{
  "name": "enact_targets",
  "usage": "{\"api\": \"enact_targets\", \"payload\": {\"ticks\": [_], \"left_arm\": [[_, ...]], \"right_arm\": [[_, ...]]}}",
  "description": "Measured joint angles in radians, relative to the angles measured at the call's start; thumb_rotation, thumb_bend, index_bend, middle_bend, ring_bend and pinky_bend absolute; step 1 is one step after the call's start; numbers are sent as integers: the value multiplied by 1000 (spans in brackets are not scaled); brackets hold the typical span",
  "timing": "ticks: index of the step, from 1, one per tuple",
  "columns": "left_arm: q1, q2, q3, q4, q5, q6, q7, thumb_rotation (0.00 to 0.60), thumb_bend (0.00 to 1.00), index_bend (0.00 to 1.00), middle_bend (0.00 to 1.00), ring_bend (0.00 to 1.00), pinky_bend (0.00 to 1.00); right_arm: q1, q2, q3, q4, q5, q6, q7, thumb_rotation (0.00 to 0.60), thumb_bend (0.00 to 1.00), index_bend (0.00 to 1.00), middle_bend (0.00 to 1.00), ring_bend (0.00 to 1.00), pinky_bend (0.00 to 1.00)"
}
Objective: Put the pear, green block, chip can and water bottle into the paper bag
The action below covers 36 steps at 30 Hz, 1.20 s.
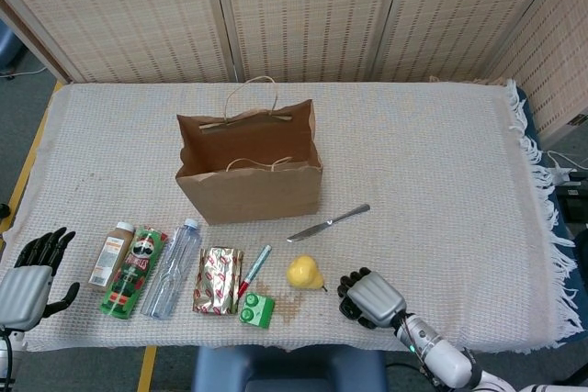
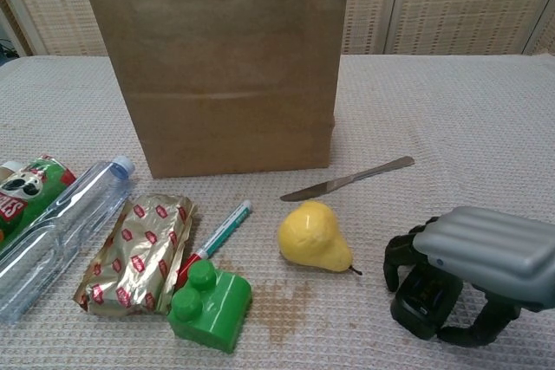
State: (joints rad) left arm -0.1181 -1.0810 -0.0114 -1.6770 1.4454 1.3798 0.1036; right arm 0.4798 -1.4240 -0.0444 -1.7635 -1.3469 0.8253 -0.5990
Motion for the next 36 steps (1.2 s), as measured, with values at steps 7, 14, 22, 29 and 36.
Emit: {"api": "enact_targets", "payload": {"ticks": [7,14,22,29,36], "left_arm": [[-1,5,2,-4,-6,-10,-13,600,362,0,0,0,93],[-1,8,4,-10,-4,-9,-17,600,364,0,0,0,93],[-2,8,6,-25,-15,-21,-10,600,363,0,0,0,92],[-2,14,11,-37,-24,-32,-9,600,364,0,0,0,92],[-3,28,20,-48,-27,-51,-30,600,363,0,0,0,93]], "right_arm": [[-12,11,-1,-21,-80,92,69,600,392,787,632,683,709],[-38,136,21,-129,-222,266,204,600,393,790,634,686,709],[-2,165,217,-204,-260,405,279,600,393,780,634,683,701],[139,58,463,-173,-89,422,231,600,393,776,634,675,697],[331,-119,581,5,130,404,94,600,393,757,634,658,681]]}}
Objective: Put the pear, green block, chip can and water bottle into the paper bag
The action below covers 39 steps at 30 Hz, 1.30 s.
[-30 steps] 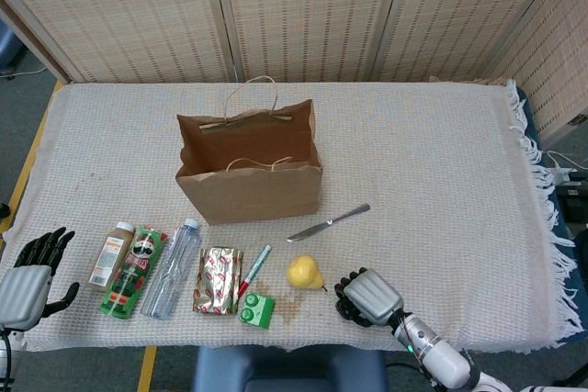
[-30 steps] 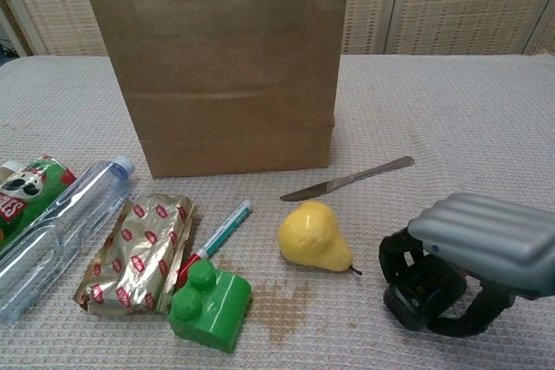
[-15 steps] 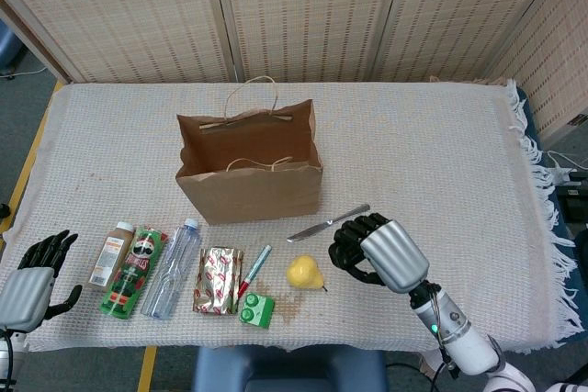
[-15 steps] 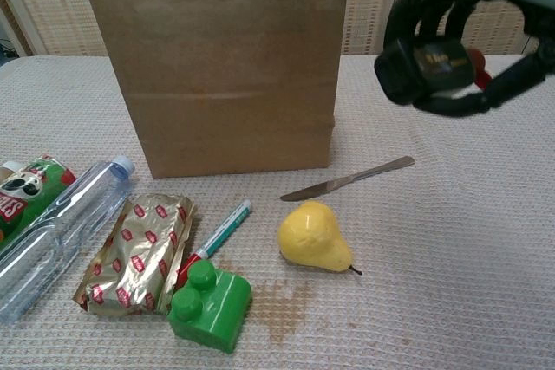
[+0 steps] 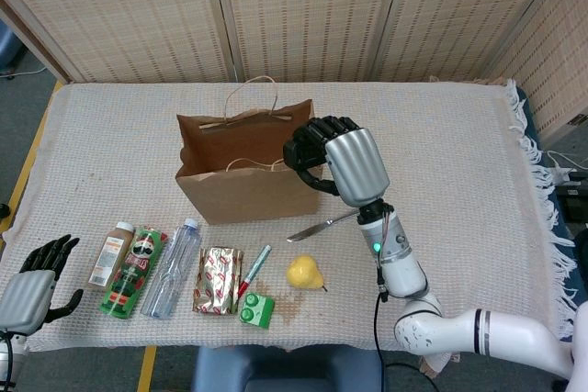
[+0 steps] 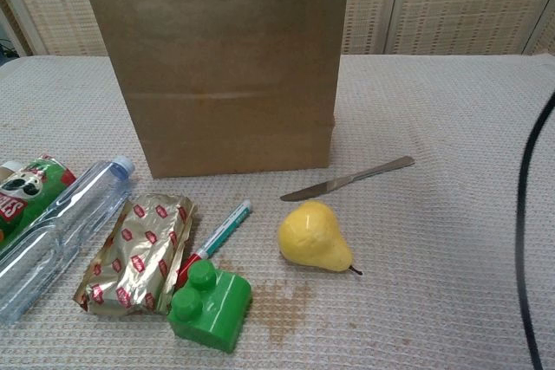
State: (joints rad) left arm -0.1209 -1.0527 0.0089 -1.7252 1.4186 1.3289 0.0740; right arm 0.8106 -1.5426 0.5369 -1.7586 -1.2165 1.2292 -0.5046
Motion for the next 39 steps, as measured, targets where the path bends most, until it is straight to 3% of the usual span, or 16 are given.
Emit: {"api": "enact_targets", "payload": {"ticks": [4,7,10,14,18,25,31,34,39], "left_arm": [[-2,12,5,-4,-6,-15,-8,600,363,0,0,0,92],[-3,19,8,-7,-7,-22,-12,600,363,0,0,0,92],[-5,24,12,-9,-6,-29,-14,600,364,0,0,0,92],[-6,29,18,-12,1,-33,-11,600,362,0,0,0,92],[-5,30,21,-13,7,-31,-8,600,363,0,0,0,92],[-6,30,19,-13,0,-32,-1,600,363,0,0,0,92],[-6,30,19,-14,-5,-33,7,600,362,0,0,0,93],[-6,30,19,-16,-11,-35,15,600,361,0,0,0,93],[-7,29,19,-19,-15,-37,31,600,362,0,0,0,94]], "right_arm": [[110,-107,34,152,92,-7,-80,600,391,743,634,644,620],[185,-176,46,256,126,-13,-110,600,390,683,631,579,553],[239,-232,52,333,166,-21,-128,600,327,528,543,443,483],[271,-261,54,367,234,-31,-176,600,186,232,339,250,405],[279,-256,53,354,285,-33,-207,600,106,38,217,146,350],[263,-202,69,248,298,-8,-186,600,72,0,173,112,283],[211,-113,71,69,303,-1,-142,600,72,33,172,112,278],[158,-30,53,-70,299,-6,-122,600,72,57,172,112,278],[19,211,-14,-341,256,-33,-73,600,72,95,172,113,278]]}}
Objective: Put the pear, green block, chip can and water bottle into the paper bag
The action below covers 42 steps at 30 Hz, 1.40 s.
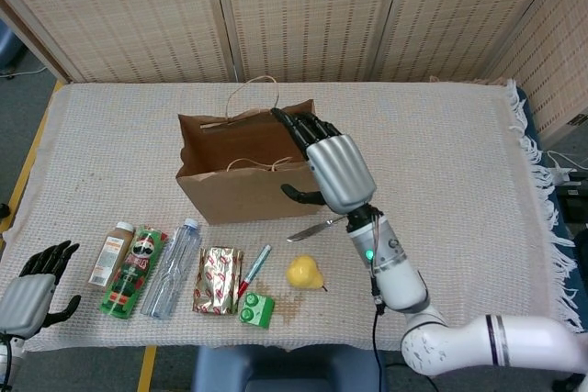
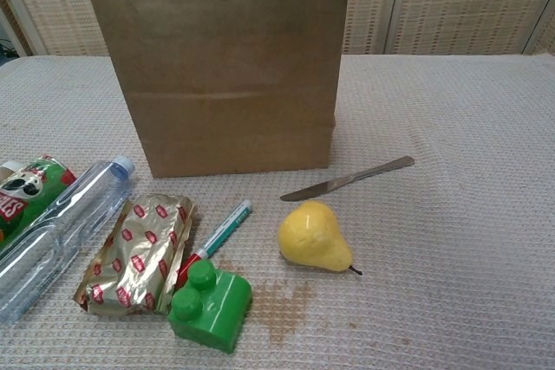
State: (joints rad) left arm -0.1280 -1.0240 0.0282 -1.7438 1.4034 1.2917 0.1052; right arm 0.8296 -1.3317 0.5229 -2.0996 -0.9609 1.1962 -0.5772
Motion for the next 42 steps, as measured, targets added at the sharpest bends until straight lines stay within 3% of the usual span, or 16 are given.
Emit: {"api": "enact_targets", "payload": {"ticks": [4,8,11,14,19,23,29,35,40,42], "left_arm": [[-3,3,1,-17,-10,-10,5,600,362,0,0,0,94],[-7,2,-1,-25,-19,-16,21,600,363,0,0,0,94],[-11,-2,-3,-29,-25,-21,35,600,362,0,0,0,96],[-15,-6,-4,-32,-28,-24,48,600,362,0,0,0,96],[-18,-8,-5,-30,-33,-28,47,600,363,0,0,0,96],[-19,-5,-5,-26,-32,-30,37,600,364,0,0,0,96],[-20,3,2,-23,-21,-35,25,600,363,0,0,0,96],[-19,10,7,-24,-15,-36,12,600,364,0,0,0,96],[-19,14,8,-24,-16,-39,9,600,363,0,0,0,96],[-19,14,9,-25,-16,-39,8,600,363,0,0,0,96]], "right_arm": [[-134,230,-87,-129,-94,-48,78,600,72,89,172,113,278],[-262,432,-226,-180,-271,-139,208,600,70,59,171,110,270],[-311,490,-331,-169,-379,-240,291,600,50,10,151,80,227],[-320,492,-403,-122,-409,-348,306,600,20,0,87,23,169],[-300,397,-459,-15,-347,-420,191,600,15,0,11,0,119],[-267,241,-479,78,-239,-417,61,600,15,0,1,0,114],[-207,11,-483,180,-107,-377,-62,600,14,0,1,0,115],[-162,-174,-475,273,-84,-304,-127,600,14,0,1,0,115],[-133,-268,-462,345,-72,-274,-138,600,15,0,2,0,119],[-122,-295,-462,373,-58,-272,-142,600,90,62,26,7,174]]}}
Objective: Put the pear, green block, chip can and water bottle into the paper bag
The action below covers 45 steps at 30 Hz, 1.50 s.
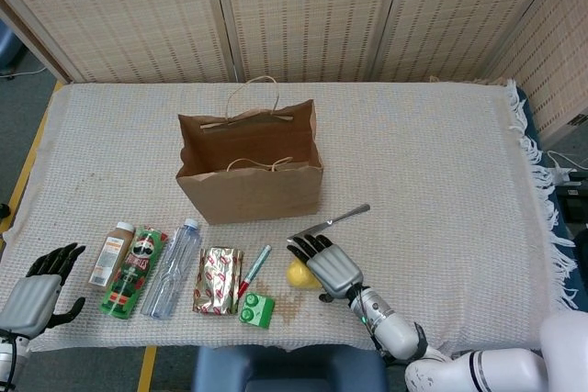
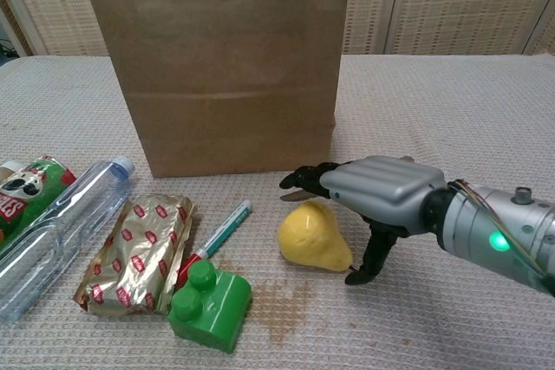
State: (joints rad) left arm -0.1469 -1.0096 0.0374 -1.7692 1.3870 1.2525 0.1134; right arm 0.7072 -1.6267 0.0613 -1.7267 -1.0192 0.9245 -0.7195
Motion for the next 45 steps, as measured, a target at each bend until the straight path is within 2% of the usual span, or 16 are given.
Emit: {"api": "enact_targets", "payload": {"ticks": [1,2,3,5,6,8,13,19,23,28,33,38,45], "left_arm": [[0,0,1,0,0,-1,0,600,364,0,0,0,96],[0,1,1,-1,0,-1,1,600,364,0,0,0,96],[0,1,1,-1,-1,-2,1,600,364,0,0,0,96],[0,2,1,-2,-2,-2,1,600,363,0,0,0,96],[0,3,1,-2,-3,-2,1,600,363,0,0,0,96],[0,3,1,-1,-7,-4,-1,600,365,0,0,0,96],[-1,4,2,-2,-6,-5,-2,600,367,0,0,0,99],[-1,3,2,-10,-15,-8,14,600,371,0,0,0,100],[-3,1,2,-16,-21,-11,29,600,370,0,0,0,101],[-3,0,2,-25,-31,-11,44,600,370,0,0,0,100],[-3,1,6,-28,-29,-15,47,600,370,0,0,0,101],[-5,6,15,-34,-16,-22,45,600,370,0,0,0,101],[-4,17,24,-35,-5,-29,26,600,370,0,0,0,103]], "right_arm": [[3,-11,0,11,5,1,-1,600,139,119,53,27,213],[7,-24,-2,26,9,3,-3,600,224,235,125,94,298],[10,-34,-3,36,10,5,-3,600,290,348,211,190,403],[11,-50,-6,48,3,13,4,600,399,590,425,443,665],[11,-51,-6,48,-5,16,11,600,425,665,491,518,732],[7,-48,-8,45,-37,28,31,600,455,771,579,607,775],[-10,-5,-5,-1,-136,71,122,600,462,796,598,614,777],[-42,108,38,-169,-231,150,266,600,462,778,598,607,778],[-61,173,120,-296,-270,227,358,600,462,770,598,598,777],[-53,178,255,-324,-281,307,390,600,462,763,598,585,761],[16,125,386,-262,-178,335,334,600,462,762,598,581,757],[130,36,469,-122,-19,343,241,600,462,762,598,581,757],[305,-110,560,131,87,363,146,600,462,731,598,558,747]]}}
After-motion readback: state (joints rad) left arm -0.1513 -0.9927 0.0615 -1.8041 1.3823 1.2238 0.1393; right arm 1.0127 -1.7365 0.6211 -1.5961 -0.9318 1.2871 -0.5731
